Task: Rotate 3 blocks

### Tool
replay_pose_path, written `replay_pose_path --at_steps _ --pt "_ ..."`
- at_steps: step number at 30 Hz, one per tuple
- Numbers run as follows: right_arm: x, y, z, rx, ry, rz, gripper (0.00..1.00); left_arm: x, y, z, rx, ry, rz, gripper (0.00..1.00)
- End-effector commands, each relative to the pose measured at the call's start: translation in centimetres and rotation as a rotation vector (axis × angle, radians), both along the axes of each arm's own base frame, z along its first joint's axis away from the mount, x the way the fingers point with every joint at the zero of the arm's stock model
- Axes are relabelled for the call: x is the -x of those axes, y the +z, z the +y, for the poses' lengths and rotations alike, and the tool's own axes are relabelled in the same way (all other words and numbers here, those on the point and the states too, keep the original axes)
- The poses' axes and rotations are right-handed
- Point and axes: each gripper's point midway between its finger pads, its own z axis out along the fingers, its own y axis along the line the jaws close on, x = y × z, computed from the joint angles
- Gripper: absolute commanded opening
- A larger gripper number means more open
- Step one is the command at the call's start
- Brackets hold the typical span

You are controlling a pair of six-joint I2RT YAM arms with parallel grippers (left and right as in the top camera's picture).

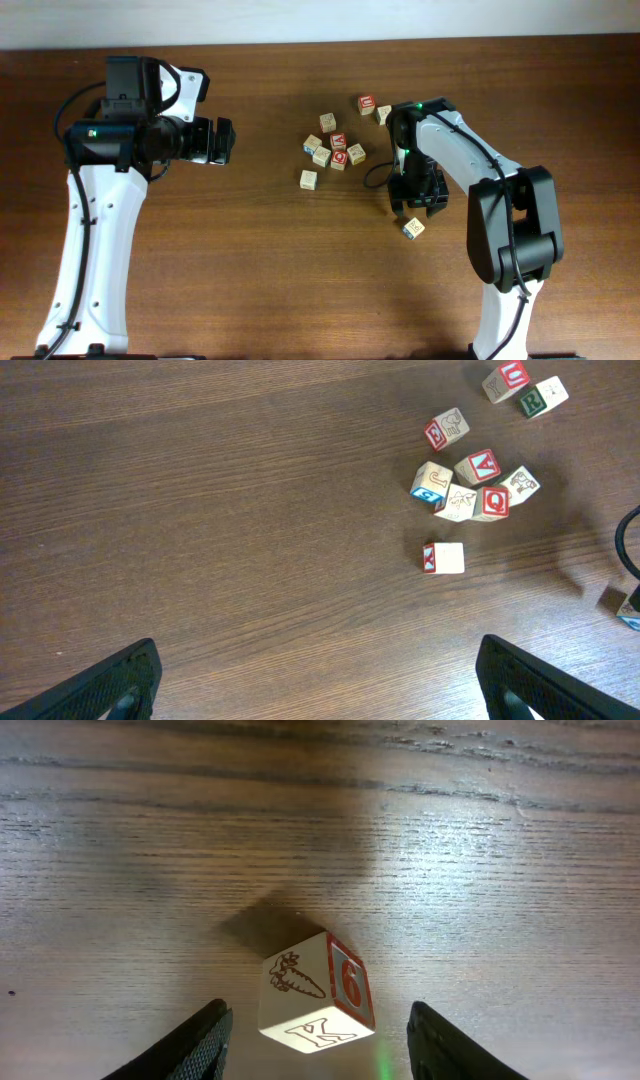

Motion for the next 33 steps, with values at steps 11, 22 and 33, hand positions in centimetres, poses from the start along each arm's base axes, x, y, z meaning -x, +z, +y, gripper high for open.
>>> replay_pose_path --at_steps 11,22,33 --pt "6.3 2.5 -2.3 0.039 -0.439 -0.311 0.04 -0.7 0.6 0.2 0.002 0.016 -0.027 0.99" --pt "-0.7 -0.9 -1.7 -0.018 -0.384 -0.580 0.04 -0.7 0.6 0.2 0.002 0.016 -0.026 0.99" --pt "-21.2 9.4 6.7 -0.245 0.056 -0.711 0.83 -0.8 0.7 0.2 0.002 0.016 -0.032 0.99"
